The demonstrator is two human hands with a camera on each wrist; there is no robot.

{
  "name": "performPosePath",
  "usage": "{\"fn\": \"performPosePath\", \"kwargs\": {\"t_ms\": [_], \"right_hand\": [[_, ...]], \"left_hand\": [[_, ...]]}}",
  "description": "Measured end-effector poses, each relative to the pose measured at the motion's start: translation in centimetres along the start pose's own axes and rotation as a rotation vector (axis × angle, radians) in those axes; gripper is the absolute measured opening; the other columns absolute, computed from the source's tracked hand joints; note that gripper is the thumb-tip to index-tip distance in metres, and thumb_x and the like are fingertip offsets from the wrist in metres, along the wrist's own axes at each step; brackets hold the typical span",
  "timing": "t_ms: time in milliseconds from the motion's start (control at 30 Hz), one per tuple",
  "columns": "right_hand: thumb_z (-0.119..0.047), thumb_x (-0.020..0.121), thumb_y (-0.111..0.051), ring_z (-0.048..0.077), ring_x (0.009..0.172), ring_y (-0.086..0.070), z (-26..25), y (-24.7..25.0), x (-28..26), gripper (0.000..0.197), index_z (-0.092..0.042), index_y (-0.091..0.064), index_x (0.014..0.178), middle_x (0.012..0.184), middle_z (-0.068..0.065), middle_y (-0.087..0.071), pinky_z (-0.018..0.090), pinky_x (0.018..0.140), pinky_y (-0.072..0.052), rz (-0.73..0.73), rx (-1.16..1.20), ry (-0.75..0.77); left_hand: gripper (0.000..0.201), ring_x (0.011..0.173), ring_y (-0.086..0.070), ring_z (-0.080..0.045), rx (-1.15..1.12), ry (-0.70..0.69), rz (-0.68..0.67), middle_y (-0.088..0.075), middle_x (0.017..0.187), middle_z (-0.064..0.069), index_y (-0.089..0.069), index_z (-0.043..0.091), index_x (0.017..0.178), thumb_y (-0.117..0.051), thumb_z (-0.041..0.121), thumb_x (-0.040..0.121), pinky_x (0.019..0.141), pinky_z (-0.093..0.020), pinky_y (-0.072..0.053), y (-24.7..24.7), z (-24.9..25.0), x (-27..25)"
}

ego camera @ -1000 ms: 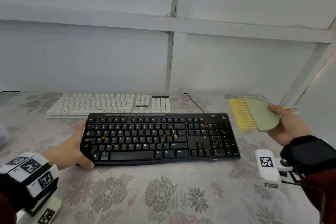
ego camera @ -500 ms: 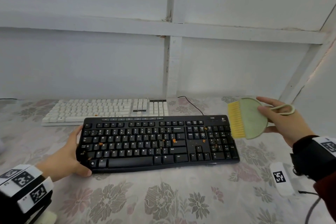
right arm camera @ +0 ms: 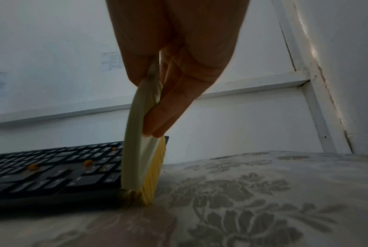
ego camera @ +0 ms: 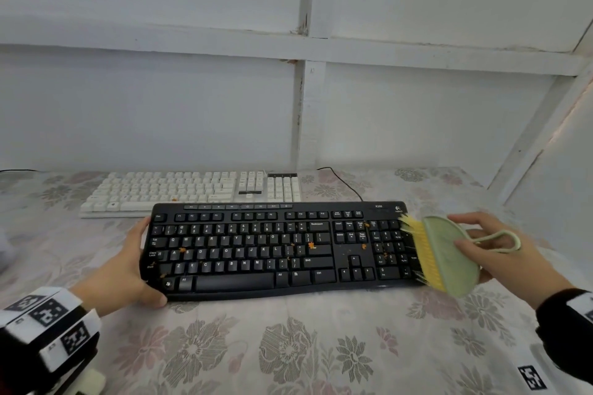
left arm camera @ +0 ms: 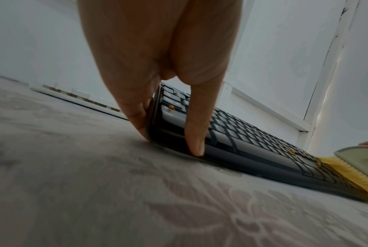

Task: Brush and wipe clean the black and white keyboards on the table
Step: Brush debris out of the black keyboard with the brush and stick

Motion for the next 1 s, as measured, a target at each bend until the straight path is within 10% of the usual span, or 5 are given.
{"fn": "performPosePath", "kwargs": {"t_ms": [433,833,1000], "right_hand": [[-0.008,0.091,-0.057,0.001,0.062,-0.063,-2.9,1.1,3.7,0.035,-0.033,-0.065,0.114,0.092,0.008,-0.069,0.017,0.047,-0.051,0.103,0.070,0.045],[-0.004,0.091,-0.056,0.018,0.070,-0.067,-0.1,-0.7,-1.3,0.032,-0.032,-0.063,0.104,0.088,0.001,-0.070,0.020,0.046,-0.049,-0.033,-0.061,-0.053],[-0.004,0.090,-0.057,0.021,0.067,-0.066,-0.8,1.6,-0.7,0.033,-0.035,-0.068,0.096,0.079,0.002,-0.071,0.035,0.051,-0.054,0.001,-0.038,-0.043]], "left_hand": [[0.146,0.099,-0.063,-0.028,0.026,0.048,-0.011,-0.062,0.109,-0.008,-0.005,0.042,0.142,-0.083,0.015,0.022,0.091,-0.048,-0.049,0.1,-0.5,0.2],[0.146,0.101,-0.061,-0.027,0.037,0.036,-0.005,-0.060,0.111,-0.004,-0.006,0.042,0.142,-0.083,0.018,0.020,0.094,-0.049,-0.046,0.0,-0.3,0.0],[0.144,0.102,-0.060,-0.026,0.033,0.027,-0.004,-0.059,0.110,-0.004,-0.007,0.043,0.141,-0.081,0.019,0.020,0.094,-0.048,-0.046,-0.1,0.0,-0.1]]}}
Point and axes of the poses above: each hand's wrist, its own x-axis towards the middle knuckle, its own y-axis out of the back of the hand, z = x × y, the point moved 7 cm from there along x, towards the middle knuckle
